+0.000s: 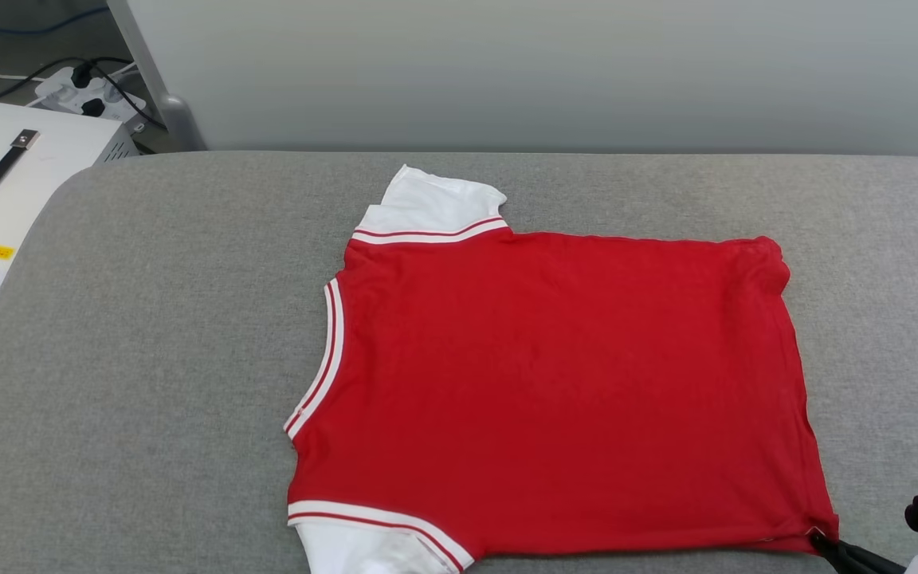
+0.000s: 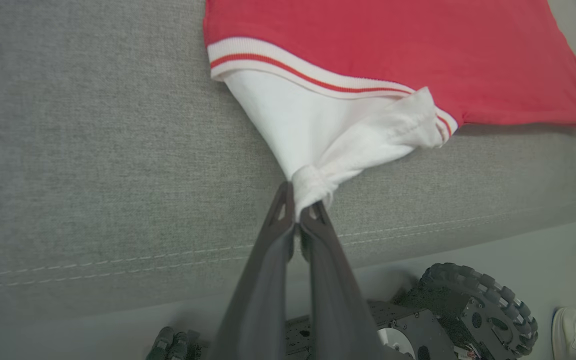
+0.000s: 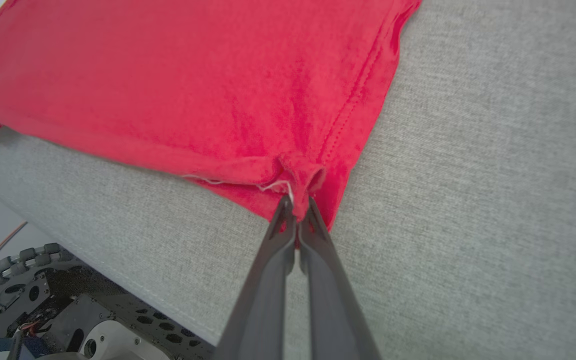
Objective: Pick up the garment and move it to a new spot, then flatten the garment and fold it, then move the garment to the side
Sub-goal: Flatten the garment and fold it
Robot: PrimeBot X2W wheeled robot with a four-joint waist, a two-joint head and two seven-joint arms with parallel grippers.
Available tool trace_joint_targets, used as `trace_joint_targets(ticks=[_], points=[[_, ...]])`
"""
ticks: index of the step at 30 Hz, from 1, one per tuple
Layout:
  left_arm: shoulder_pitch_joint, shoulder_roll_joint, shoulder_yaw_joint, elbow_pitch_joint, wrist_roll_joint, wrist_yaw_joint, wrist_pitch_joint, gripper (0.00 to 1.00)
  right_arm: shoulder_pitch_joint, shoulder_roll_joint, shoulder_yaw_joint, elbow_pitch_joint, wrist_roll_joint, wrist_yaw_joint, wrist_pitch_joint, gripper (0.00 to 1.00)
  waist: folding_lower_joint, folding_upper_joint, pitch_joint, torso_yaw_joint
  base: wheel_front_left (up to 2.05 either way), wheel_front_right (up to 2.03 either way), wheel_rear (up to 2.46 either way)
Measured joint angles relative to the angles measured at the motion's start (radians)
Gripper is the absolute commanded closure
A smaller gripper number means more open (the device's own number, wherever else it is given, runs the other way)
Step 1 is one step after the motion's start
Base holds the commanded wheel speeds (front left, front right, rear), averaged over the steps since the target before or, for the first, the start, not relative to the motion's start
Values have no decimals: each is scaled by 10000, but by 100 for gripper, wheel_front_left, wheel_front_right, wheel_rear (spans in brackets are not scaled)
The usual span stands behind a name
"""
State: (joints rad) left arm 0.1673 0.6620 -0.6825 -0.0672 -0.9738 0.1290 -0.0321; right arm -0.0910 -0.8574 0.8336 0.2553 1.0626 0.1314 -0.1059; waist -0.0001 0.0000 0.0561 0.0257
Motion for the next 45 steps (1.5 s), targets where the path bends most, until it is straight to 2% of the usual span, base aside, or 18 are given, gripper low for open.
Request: trace_joint_targets(ticks=[5, 9, 15, 23, 28, 33, 38, 45], points=[[-136, 59, 61, -40, 456, -4, -489, 100, 185, 151, -681, -288, -163, 0, 242, 100, 0, 0, 140, 13, 0, 0, 0], [-903, 58, 148, 188, 1058, -84, -802, 100, 158, 397, -1262, -570, -395, 0, 410, 100, 0, 0, 290, -2, 0, 0, 0], [-2802, 21, 240, 727, 1737, -525, -719, 100, -228, 635, -2125, -895, -541, 0, 646, 100, 0, 0, 632, -80, 0, 0, 0], [-5218, -320, 234, 2067, 2073, -1542, -462, 100, -1091, 888, -2880, -1028, -523, 0, 1068, 100, 1, 0, 1379, -221, 0, 0, 0], [-6468, -690, 58, 3363, 2374, -2034, -407, 100, -1881, 1124, -2932, -734, -560, 0, 1369, 100, 1, 0, 1904, -318, 0, 0, 0], [-7272, -1060, -150, 4719, 2493, -2309, -514, 100, -2552, 1336, -2865, -251, -569, 0, 1572, 100, 1, 0, 2375, -401, 0, 0, 0], [-7582, -1446, -568, 6226, 2583, -2479, -798, 100, -3027, 1586, -2491, 357, -663, 0, 1762, 100, 2, 0, 2815, -473, 0, 0, 0], [-7947, -1795, -978, 7411, 2382, -2568, -1546, 100, -3312, 1783, -2119, 961, -775, 2, 1532, 100, 1, 0, 3011, -515, 0, 0, 0]])
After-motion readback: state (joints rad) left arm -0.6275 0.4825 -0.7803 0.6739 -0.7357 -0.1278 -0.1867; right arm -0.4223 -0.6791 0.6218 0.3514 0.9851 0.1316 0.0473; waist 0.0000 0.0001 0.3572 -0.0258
